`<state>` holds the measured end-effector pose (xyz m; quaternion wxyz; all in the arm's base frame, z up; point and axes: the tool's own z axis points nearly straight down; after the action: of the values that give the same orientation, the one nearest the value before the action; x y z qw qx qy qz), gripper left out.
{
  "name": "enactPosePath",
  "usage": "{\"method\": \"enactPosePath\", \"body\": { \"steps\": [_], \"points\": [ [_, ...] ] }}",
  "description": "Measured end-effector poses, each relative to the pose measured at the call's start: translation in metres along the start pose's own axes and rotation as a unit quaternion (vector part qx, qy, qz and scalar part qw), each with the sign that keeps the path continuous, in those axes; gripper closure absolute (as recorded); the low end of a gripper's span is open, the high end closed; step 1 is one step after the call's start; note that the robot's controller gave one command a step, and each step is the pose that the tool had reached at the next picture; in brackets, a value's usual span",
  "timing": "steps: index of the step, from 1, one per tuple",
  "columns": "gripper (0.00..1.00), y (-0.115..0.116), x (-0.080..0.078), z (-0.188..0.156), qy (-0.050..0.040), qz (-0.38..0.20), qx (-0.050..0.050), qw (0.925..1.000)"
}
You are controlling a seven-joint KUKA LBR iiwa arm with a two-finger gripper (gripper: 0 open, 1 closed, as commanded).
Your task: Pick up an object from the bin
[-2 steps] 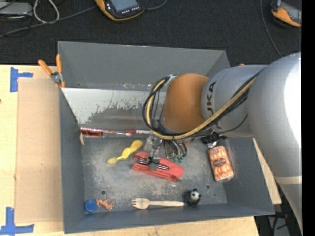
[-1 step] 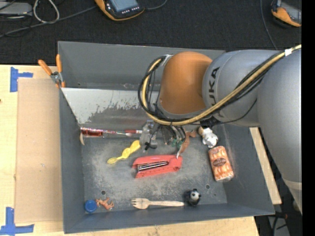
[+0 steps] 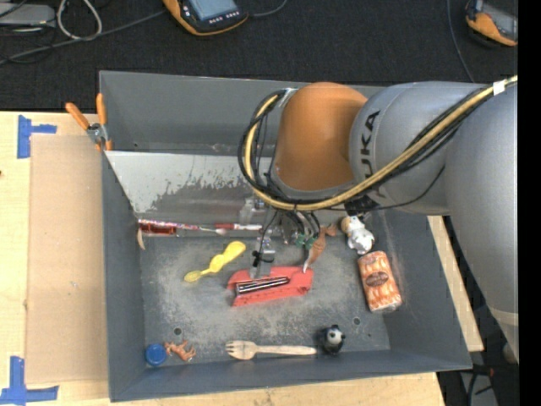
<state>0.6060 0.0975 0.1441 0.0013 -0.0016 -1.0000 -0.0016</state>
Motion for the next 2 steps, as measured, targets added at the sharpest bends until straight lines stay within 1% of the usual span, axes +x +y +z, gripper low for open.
{"method": "enactPosePath", "body": {
  "steps": [1, 2],
  "points": [
    [0.00, -0.001, -0.001, 0.008, 0.0004, -0.001, 0.000, 1.0000],
    [0.00, -0.003, 0.022, 0.028, 0.0006, -0.065, 0.000, 0.9979]
  ]
}}
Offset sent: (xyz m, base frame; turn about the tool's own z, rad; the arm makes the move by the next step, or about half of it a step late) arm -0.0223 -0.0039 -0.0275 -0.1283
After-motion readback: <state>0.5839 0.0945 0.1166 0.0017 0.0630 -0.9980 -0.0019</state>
